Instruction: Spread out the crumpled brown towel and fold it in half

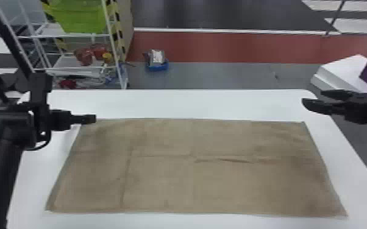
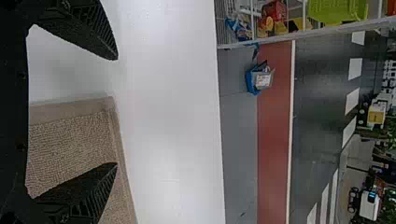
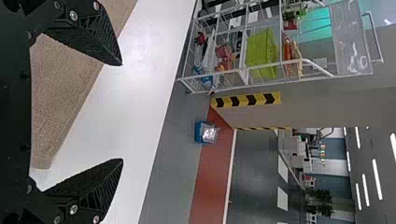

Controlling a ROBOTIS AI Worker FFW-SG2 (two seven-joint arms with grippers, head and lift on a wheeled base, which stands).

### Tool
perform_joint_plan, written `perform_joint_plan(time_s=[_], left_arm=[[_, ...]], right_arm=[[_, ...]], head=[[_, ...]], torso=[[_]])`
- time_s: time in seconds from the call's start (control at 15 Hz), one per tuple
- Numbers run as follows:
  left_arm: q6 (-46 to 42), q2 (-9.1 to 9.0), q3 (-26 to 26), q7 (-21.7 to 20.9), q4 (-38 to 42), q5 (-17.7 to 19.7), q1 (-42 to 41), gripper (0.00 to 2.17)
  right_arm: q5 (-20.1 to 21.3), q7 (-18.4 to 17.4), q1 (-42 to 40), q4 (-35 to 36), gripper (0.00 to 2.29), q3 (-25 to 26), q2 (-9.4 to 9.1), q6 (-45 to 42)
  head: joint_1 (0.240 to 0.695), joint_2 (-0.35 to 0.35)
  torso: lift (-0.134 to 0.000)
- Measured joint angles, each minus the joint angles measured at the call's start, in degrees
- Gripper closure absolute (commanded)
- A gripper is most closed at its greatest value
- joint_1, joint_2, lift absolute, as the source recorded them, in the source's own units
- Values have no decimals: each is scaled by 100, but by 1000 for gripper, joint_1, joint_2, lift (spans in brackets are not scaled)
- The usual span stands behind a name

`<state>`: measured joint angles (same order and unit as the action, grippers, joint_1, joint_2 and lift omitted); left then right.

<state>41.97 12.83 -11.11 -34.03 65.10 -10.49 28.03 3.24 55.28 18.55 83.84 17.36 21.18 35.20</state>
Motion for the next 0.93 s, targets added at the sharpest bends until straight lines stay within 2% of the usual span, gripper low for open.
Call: perform_joint_plan(time_s=[0.4, 0.47, 0.53, 0.67, 0.8, 0.93], left_arm=[[-324, 40, 62, 61, -585, -184, 216, 269], [-342, 53, 67, 33, -629, -185, 231, 286], [-348, 65, 77, -6, -668, -188, 252, 400], [-342, 80, 90, -44, -704, -205, 287, 421], [-334, 109, 95, -79, -709, -215, 305, 596], [-291, 131, 139, -97, -709, -220, 313, 596]], right_arm=[[-26, 18, 40, -1, 184, -19, 0, -28], [-30, 18, 53, -4, 184, -33, 0, -37], [-32, 11, 68, -9, 184, -49, 0, -50], [-34, -14, 93, -27, 184, -75, -5, -84], [-34, -18, 108, -56, 184, -90, -8, -127], [-34, -18, 113, -75, 184, -89, -5, -147]], head=[[695, -9], [695, -6], [695, -6], [695, -5], [693, -2], [693, -1]], torso=[[-123], [-123], [-123], [-123], [-123], [-123]])
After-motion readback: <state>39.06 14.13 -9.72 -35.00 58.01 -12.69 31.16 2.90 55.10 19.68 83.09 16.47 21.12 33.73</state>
